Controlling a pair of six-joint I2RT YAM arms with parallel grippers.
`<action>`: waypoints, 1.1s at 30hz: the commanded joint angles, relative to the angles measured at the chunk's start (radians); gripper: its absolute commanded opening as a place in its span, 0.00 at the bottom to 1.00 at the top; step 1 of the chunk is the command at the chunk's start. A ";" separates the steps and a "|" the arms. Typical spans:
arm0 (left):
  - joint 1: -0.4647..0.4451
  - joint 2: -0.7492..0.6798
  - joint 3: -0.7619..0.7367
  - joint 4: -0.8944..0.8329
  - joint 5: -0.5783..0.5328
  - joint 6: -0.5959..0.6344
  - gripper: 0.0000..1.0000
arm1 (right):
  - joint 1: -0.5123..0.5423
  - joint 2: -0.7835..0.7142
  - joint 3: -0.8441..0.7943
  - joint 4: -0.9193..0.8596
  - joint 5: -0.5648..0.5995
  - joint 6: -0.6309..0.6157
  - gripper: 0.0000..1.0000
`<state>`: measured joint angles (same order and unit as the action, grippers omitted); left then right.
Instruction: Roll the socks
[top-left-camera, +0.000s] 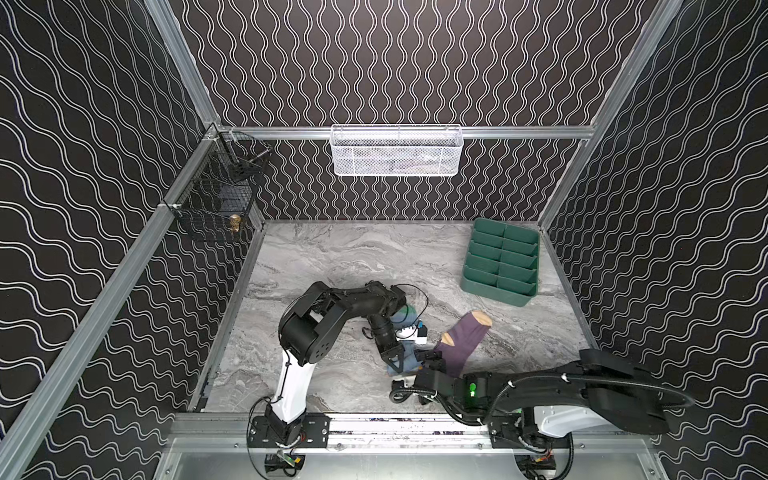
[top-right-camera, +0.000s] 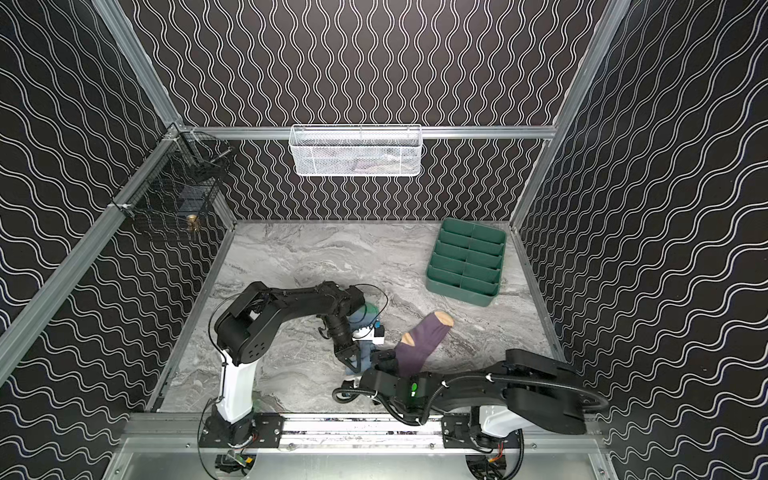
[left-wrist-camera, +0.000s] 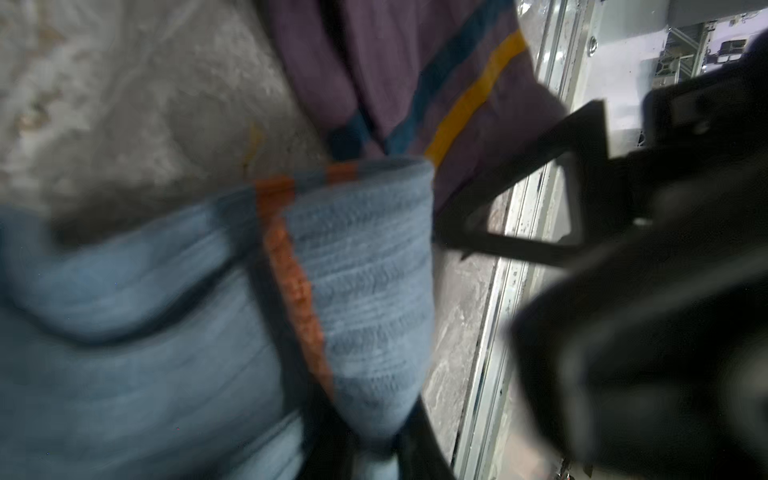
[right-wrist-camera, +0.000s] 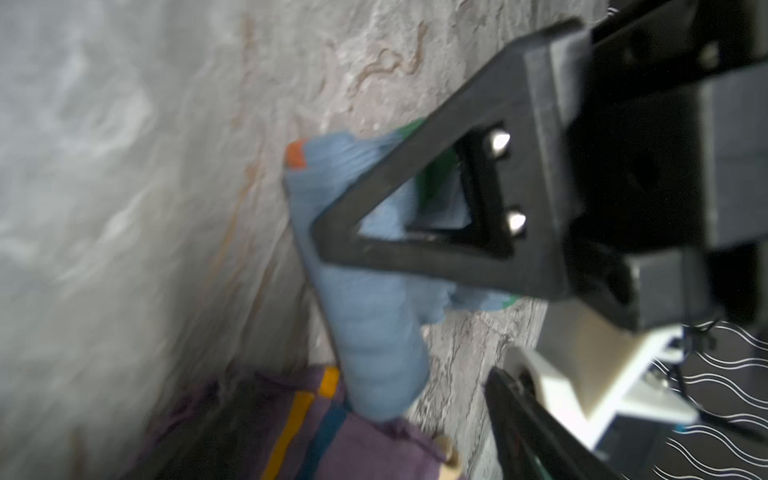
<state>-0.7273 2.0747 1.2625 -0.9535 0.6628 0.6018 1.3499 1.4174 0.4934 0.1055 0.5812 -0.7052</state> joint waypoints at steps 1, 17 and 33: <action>-0.006 0.054 -0.025 0.113 -0.415 -0.010 0.00 | -0.013 0.052 0.011 0.067 -0.051 -0.023 0.86; 0.039 0.020 -0.036 0.129 -0.512 -0.041 0.00 | -0.019 0.024 0.008 -0.127 -0.018 0.185 0.85; 0.044 -0.026 -0.068 0.141 -0.543 -0.052 0.00 | -0.020 -0.088 0.096 -0.176 0.064 0.060 0.92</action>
<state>-0.6891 2.0205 1.2121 -0.9848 0.5835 0.5571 1.3247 1.3113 0.5613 -0.0704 0.6456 -0.5453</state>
